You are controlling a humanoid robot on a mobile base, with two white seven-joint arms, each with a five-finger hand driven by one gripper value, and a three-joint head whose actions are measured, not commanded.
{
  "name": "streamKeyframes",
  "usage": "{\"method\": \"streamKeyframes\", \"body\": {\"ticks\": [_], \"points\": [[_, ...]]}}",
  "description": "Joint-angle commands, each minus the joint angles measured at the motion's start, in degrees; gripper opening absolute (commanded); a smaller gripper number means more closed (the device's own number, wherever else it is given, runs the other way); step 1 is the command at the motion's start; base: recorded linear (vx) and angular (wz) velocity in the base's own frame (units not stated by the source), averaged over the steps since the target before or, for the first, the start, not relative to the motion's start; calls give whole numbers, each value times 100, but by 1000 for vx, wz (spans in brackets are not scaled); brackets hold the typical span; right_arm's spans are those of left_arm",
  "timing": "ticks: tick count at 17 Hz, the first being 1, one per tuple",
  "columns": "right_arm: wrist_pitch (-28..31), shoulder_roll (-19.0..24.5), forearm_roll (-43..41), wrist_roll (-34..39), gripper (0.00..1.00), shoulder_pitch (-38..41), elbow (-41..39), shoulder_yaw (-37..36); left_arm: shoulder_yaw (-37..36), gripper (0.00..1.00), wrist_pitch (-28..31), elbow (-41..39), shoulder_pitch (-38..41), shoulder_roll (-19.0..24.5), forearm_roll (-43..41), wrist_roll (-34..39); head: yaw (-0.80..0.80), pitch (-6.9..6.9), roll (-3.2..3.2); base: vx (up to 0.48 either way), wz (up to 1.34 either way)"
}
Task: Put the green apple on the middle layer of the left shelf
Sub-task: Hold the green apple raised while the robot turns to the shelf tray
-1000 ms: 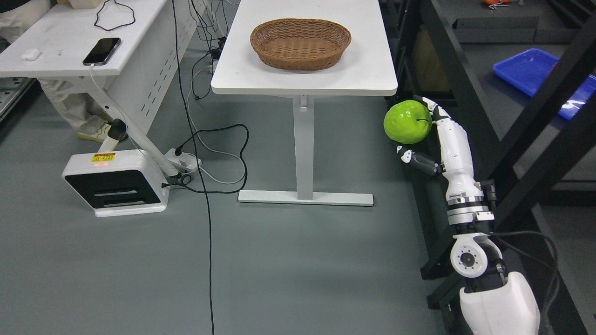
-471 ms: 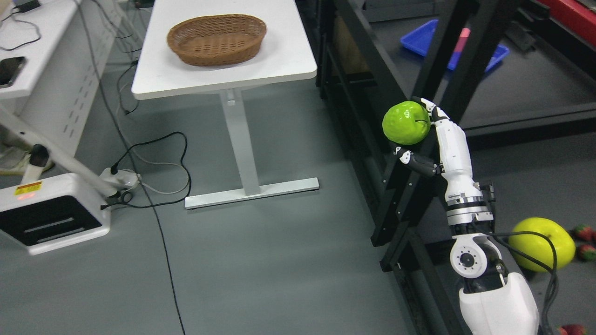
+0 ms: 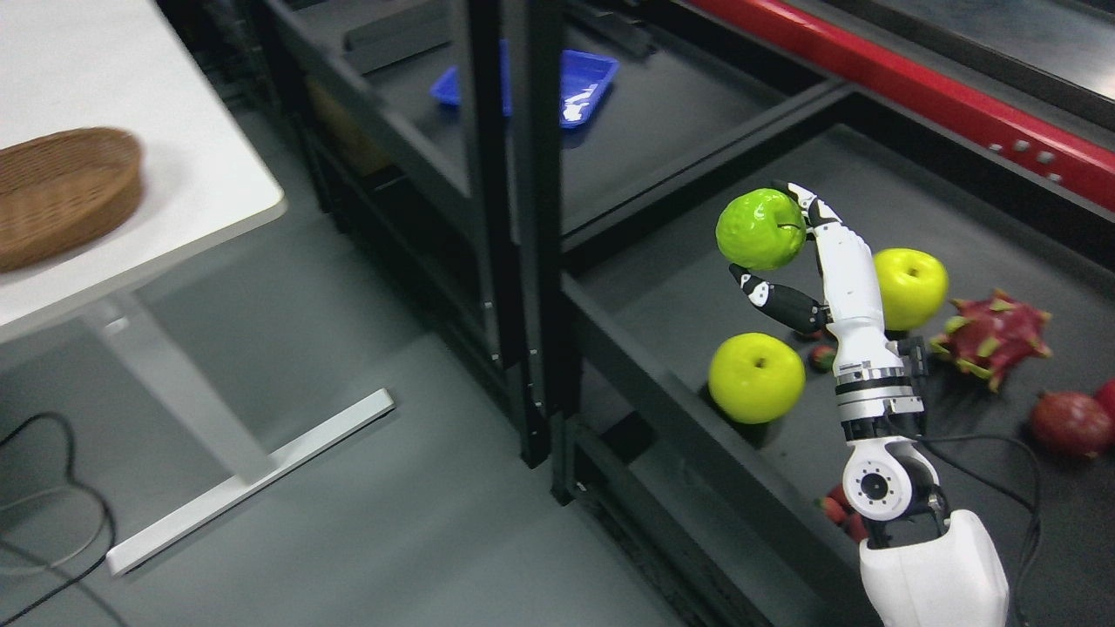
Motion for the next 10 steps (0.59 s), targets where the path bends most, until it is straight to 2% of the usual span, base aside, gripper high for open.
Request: {"method": "streamKeyframes", "body": {"ticks": [1, 10], "points": [[11, -20, 8, -22, 0, 68, -2, -30, 0, 100, -13, -2, 1, 99, 0, -1, 0, 0, 0, 175, -1178], [11, -64, 8, -5, 0, 103, -2, -56, 0, 100, -4, -2, 1, 99, 0, -1, 0, 0, 0, 166, -1125]]}}
